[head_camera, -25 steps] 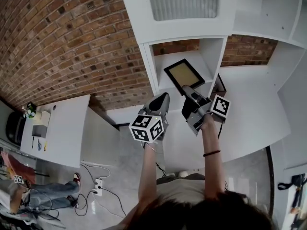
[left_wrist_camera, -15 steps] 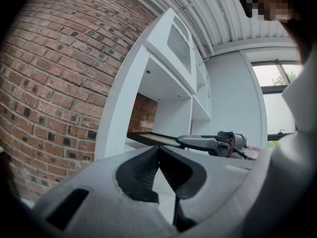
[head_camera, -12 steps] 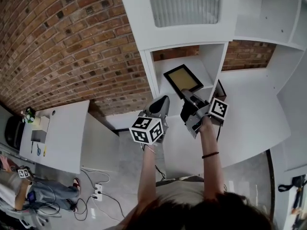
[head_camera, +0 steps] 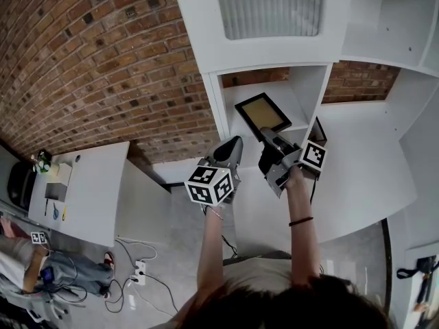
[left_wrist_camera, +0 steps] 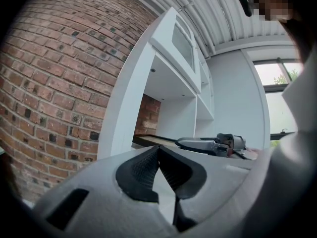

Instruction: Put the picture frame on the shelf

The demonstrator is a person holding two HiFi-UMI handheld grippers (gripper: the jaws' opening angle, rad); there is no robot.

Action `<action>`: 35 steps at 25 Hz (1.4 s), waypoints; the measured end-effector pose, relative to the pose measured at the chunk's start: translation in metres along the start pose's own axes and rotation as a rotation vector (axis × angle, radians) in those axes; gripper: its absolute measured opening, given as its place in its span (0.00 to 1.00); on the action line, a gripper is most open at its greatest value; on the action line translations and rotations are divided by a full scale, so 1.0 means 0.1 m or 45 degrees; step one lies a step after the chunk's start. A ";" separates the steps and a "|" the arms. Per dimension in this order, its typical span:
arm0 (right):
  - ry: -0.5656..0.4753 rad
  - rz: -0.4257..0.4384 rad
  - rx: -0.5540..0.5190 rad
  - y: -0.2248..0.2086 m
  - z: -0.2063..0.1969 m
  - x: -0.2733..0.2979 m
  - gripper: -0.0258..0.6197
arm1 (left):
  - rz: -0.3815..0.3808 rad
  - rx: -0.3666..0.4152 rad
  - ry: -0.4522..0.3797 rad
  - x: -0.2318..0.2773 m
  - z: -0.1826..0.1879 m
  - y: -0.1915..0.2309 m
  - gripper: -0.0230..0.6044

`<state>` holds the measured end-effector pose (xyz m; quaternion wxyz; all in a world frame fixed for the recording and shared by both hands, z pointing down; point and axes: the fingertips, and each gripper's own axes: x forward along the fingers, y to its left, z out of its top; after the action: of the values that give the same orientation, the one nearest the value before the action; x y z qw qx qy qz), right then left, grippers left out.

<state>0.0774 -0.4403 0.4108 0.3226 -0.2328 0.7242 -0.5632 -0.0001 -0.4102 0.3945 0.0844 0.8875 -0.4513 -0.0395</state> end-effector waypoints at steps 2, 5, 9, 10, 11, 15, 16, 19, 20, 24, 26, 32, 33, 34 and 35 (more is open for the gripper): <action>0.006 -0.006 0.010 -0.02 0.00 0.01 0.15 | 0.006 0.001 -0.003 0.01 0.01 0.01 0.05; 0.012 -0.014 0.022 -0.06 0.00 0.02 0.15 | 0.011 0.004 -0.004 0.02 0.02 0.02 0.05; 0.016 -0.019 0.030 -0.11 0.02 0.03 0.15 | 0.016 0.005 -0.003 0.05 0.00 0.04 0.05; 0.016 -0.021 0.032 -0.12 0.03 0.03 0.15 | 0.016 0.005 -0.002 0.06 0.00 0.04 0.05; 0.015 -0.024 0.034 -0.13 0.03 0.03 0.15 | 0.017 0.005 -0.001 0.06 -0.01 0.04 0.05; 0.015 -0.031 0.043 -0.16 0.05 0.03 0.15 | 0.019 0.005 0.002 0.08 -0.02 0.05 0.05; 0.016 -0.030 0.047 -0.17 0.05 0.04 0.15 | 0.020 0.005 0.002 0.09 -0.02 0.05 0.05; 0.019 -0.031 0.061 -0.20 0.06 0.05 0.15 | 0.026 0.003 0.003 0.10 -0.03 0.07 0.05; 0.019 -0.031 0.066 -0.20 0.07 0.05 0.15 | 0.028 0.002 0.004 0.11 -0.02 0.07 0.05; 0.026 -0.019 0.086 -0.21 0.07 0.07 0.15 | 0.034 0.001 0.005 0.12 -0.03 0.09 0.05; 0.030 -0.011 0.094 -0.21 0.07 0.07 0.15 | 0.038 0.001 0.007 0.12 -0.04 0.10 0.05; 0.046 -0.016 0.105 -0.22 0.05 0.07 0.15 | 0.032 -0.004 0.016 0.14 -0.08 0.09 0.05; 0.047 -0.019 0.104 -0.23 0.05 0.06 0.15 | 0.030 -0.004 0.018 0.14 -0.09 0.08 0.05; 0.048 -0.022 0.104 -0.23 0.05 0.06 0.15 | 0.028 -0.005 0.020 0.15 -0.09 0.07 0.05; 0.048 -0.025 0.104 -0.23 0.05 0.06 0.15 | 0.025 -0.006 0.023 0.15 -0.10 0.07 0.05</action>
<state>0.0758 -0.4537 0.4309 0.3127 -0.2159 0.7042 -0.5998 0.0049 -0.4256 0.4057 0.0908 0.8831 -0.4593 -0.0317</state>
